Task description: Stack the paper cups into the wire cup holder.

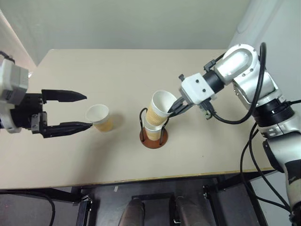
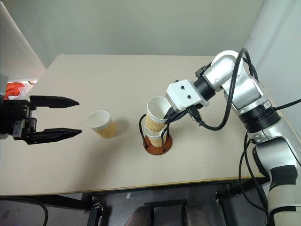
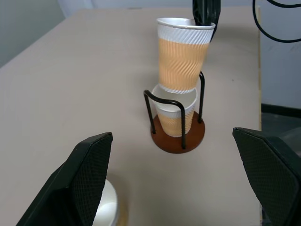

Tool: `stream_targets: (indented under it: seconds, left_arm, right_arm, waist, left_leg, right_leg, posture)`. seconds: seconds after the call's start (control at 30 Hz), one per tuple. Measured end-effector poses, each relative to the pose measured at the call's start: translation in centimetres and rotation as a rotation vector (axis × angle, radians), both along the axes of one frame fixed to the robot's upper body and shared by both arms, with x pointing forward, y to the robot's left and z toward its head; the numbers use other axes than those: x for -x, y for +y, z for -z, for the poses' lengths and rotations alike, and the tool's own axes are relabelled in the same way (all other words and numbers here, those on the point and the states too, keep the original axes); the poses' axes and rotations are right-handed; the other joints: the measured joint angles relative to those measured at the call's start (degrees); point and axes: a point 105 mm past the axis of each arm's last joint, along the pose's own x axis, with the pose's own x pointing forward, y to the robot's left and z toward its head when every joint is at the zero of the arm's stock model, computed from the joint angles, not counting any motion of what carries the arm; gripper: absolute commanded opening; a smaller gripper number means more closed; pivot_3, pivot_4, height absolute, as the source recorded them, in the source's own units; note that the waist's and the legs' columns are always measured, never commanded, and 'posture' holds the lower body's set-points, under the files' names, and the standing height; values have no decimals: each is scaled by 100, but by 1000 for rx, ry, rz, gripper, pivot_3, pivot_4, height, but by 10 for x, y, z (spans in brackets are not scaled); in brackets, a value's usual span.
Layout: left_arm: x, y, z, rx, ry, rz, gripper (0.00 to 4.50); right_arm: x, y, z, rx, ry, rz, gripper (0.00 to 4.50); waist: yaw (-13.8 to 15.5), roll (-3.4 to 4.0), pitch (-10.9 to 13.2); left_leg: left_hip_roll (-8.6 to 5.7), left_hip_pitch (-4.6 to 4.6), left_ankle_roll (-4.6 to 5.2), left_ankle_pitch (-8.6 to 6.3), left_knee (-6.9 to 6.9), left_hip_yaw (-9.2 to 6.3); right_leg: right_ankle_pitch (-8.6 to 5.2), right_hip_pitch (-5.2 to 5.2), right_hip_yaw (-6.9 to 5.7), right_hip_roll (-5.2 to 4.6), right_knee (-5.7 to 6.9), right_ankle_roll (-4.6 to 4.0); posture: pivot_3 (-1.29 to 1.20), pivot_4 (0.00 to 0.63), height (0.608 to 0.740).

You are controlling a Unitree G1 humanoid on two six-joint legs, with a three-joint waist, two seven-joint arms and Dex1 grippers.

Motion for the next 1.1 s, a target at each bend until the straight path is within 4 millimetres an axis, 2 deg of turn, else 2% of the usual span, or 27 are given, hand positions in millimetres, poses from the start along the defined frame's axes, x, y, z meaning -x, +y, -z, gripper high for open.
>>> stream_targets:
  seconds: [0.13,0.23,0.5,0.63,0.73,0.8,0.87,0.97,1.1]
  left_arm:
    - [1,-4,-1,-3,-11,9,4500]
    - [1,-5,0,0,-13,8,4500]
    - [1,-6,0,-7,-23,13,4500]
    - [-11,5,6,-99,-15,-39,4500]
    - [-23,19,14,-227,-16,-91,4500]
    - [-32,25,20,-307,-18,-96,4500]
    - [-37,29,26,-367,-13,-81,4500]
    - [-45,31,36,-442,6,-44,4500]
    - [-53,21,49,-449,38,44,4500]
  right_arm:
    - [-2,2,3,15,-25,-6,50]
    - [-6,1,7,38,-43,4,672]
    - [-9,1,14,65,-36,10,3223]
    - [-12,7,8,1,6,44,4460]
    - [-20,10,-11,-176,91,141,4460]
    - [-24,12,-28,-376,248,217,4460]
    - [-26,8,-34,-519,418,288,4460]
    - [-18,2,-23,-619,603,361,4460]
    - [-7,6,-8,-633,657,402,4460]
  waist:
    - [-1,0,0]
    - [-2,0,0]
    - [-3,1,0]
    - [-1,0,0]
    - [8,0,0]
    - [26,-5,-3]
    - [39,-8,-5]
    - [59,-10,-6]
    - [47,-9,-6]
  left_leg:
    - [0,-1,0,-1,-2,-1]
    - [1,-1,-1,-2,-2,-1]
    - [1,-2,-3,-4,-3,-1]
    - [1,-2,-3,-4,-2,-3]
    - [0,-4,-3,-4,-2,-3]
    - [0,-5,-4,-4,-4,-4]
    - [-2,-11,-6,-6,-4,-4]
    - [-5,-16,-11,-14,-3,-6]
    - [-6,-17,-12,-19,-5,-6]
  right_leg:
    - [0,-2,-1,0,0,0]
    - [1,-2,-1,0,0,-1]
    - [1,-4,-1,0,0,-2]
    - [2,-5,-1,1,1,-3]
    - [1,-7,1,0,-2,-6]
    - [-1,-8,1,0,-3,-10]
    - [-3,-10,1,0,-6,-13]
    - [-7,-12,1,0,-9,-18]
    - [-4,-17,1,0,-9,-12]
  posture:
    - [0,150,740]
    - [0,150,740]
    - [0,150,740]
    - [0,150,740]
    - [0,150,740]
    - [0,150,740]
    - [0,150,740]
    - [0,150,740]
    - [0,150,740]
